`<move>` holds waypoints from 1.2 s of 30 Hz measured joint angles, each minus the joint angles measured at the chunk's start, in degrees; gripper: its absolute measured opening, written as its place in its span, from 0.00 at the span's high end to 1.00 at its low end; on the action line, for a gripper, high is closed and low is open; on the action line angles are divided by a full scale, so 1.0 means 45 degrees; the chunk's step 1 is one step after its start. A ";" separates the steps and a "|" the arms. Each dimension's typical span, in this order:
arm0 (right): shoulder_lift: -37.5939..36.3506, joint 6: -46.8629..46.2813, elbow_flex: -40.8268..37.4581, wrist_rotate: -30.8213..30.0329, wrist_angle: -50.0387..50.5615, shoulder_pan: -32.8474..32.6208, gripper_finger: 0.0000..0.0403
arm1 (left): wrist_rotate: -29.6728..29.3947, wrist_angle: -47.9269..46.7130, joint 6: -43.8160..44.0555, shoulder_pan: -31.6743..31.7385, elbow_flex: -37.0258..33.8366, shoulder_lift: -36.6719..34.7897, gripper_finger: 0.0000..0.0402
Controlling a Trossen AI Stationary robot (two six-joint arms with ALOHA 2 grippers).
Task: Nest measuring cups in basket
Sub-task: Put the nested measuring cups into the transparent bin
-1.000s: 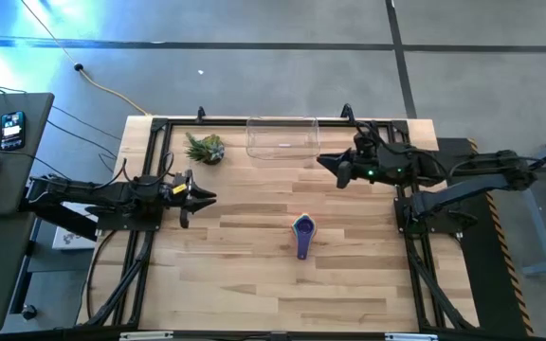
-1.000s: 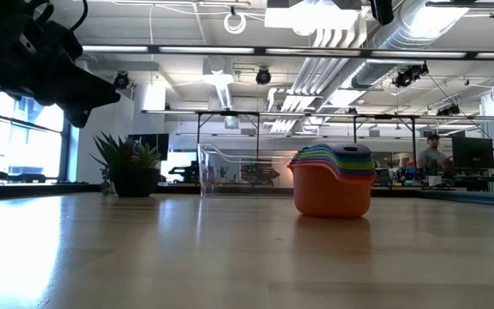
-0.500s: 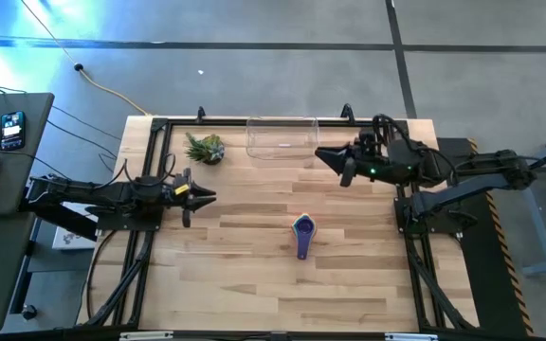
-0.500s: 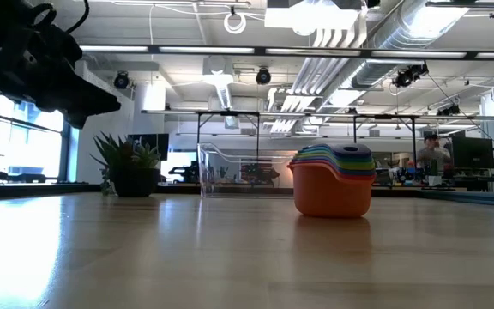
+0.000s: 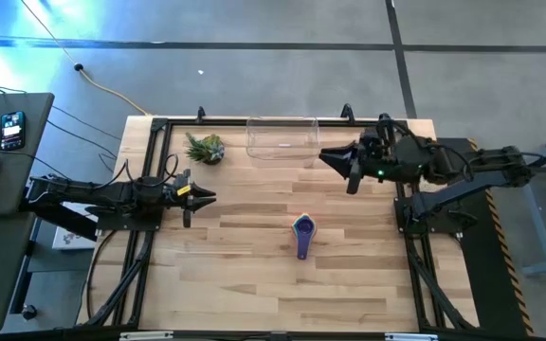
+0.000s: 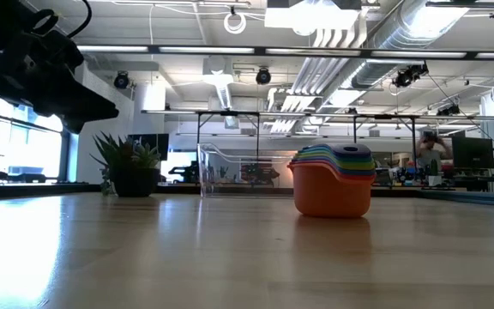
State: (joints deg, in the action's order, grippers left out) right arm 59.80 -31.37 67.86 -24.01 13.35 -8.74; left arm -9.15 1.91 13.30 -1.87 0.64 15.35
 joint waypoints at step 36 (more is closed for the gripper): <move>0.9629 -1.2413 0.7236 0.2157 1.2782 -0.1379 0.78 | 0.0000 0.0015 0.0002 0.0000 0.0005 0.0000 0.80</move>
State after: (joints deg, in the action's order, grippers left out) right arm 103.13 -87.23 100.42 -14.30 70.87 -14.95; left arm -9.15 1.98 13.31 -1.87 0.67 15.35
